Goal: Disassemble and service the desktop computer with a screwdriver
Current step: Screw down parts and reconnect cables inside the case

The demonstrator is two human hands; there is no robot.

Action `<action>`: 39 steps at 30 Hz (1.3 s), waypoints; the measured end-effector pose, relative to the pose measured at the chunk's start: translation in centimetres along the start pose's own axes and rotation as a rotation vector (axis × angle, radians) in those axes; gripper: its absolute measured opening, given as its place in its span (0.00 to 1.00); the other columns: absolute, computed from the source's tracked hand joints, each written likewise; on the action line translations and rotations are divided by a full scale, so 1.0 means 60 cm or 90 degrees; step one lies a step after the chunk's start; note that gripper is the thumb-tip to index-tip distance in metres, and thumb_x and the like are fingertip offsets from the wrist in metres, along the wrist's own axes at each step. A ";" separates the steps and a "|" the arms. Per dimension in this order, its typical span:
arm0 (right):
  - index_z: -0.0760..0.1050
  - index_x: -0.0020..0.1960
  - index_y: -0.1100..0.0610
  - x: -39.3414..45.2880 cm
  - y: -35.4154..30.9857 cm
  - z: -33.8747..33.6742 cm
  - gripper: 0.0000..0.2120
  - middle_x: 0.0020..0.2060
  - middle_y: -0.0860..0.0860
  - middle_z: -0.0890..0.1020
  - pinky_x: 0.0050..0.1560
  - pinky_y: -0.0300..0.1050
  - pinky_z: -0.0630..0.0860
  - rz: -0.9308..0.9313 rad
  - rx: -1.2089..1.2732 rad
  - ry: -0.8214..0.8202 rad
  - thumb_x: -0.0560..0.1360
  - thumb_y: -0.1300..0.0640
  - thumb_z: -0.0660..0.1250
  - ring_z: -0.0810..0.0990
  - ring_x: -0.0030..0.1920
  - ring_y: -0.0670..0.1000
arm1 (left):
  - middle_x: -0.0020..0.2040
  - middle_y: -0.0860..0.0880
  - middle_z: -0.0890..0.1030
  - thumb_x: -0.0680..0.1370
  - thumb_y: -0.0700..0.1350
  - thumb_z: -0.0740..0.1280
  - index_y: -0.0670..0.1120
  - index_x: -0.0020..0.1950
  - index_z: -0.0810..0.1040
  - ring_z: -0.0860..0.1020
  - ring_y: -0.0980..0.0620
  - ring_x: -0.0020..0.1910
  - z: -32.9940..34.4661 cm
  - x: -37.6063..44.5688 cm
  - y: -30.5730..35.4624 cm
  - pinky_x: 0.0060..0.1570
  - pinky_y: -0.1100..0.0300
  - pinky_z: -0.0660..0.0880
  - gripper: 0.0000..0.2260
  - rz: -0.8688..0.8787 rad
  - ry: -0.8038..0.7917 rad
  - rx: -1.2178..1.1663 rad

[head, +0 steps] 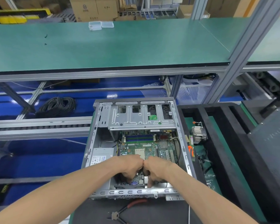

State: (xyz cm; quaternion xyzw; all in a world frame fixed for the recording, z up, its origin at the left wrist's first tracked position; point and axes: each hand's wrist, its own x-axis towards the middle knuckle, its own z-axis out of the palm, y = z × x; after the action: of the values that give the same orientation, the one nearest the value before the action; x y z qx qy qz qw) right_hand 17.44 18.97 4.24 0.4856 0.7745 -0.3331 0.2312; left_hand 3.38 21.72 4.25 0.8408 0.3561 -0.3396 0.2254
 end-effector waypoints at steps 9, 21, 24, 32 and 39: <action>0.82 0.53 0.62 -0.005 -0.008 -0.003 0.16 0.46 0.55 0.86 0.40 0.45 0.76 0.021 0.003 -0.028 0.71 0.52 0.77 0.82 0.43 0.56 | 0.36 0.51 0.70 0.70 0.41 0.79 0.47 0.37 0.71 0.75 0.48 0.38 0.006 0.001 -0.004 0.42 0.54 0.76 0.16 -0.012 0.051 0.024; 0.81 0.49 0.63 -0.001 -0.012 -0.005 0.16 0.31 0.50 0.75 0.34 0.44 0.74 -0.002 -0.046 -0.003 0.70 0.53 0.79 0.77 0.35 0.53 | 0.38 0.48 0.70 0.73 0.34 0.69 0.46 0.34 0.68 0.75 0.45 0.41 0.007 0.003 -0.005 0.41 0.55 0.75 0.14 -0.005 0.076 0.011; 0.80 0.50 0.65 -0.006 -0.011 -0.004 0.17 0.33 0.51 0.72 0.29 0.42 0.68 -0.047 -0.127 0.028 0.75 0.49 0.73 0.70 0.30 0.49 | 0.38 0.47 0.69 0.73 0.34 0.68 0.45 0.34 0.67 0.76 0.45 0.41 0.005 0.003 -0.006 0.40 0.54 0.77 0.13 -0.011 0.087 0.005; 0.78 0.50 0.65 -0.004 -0.004 0.005 0.17 0.49 0.57 0.82 0.42 0.46 0.74 -0.047 -0.188 0.036 0.79 0.48 0.68 0.79 0.44 0.55 | 0.30 0.47 0.72 0.72 0.33 0.68 0.43 0.31 0.70 0.74 0.47 0.32 -0.008 -0.011 0.003 0.33 0.48 0.79 0.13 0.001 0.098 -0.017; 0.74 0.54 0.65 -0.001 -0.005 0.009 0.15 0.47 0.58 0.81 0.42 0.46 0.80 -0.041 -0.208 0.023 0.79 0.53 0.69 0.82 0.43 0.54 | 0.28 0.48 0.73 0.72 0.40 0.73 0.43 0.30 0.72 0.76 0.47 0.34 -0.063 -0.034 -0.027 0.30 0.57 0.72 0.14 -0.047 0.112 0.043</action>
State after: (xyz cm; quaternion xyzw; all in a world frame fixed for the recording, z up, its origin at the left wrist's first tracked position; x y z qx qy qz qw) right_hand 17.20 18.41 4.01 0.4221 0.8375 -0.2014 0.2825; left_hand 2.68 24.22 8.05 0.8609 0.3933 -0.2844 0.1524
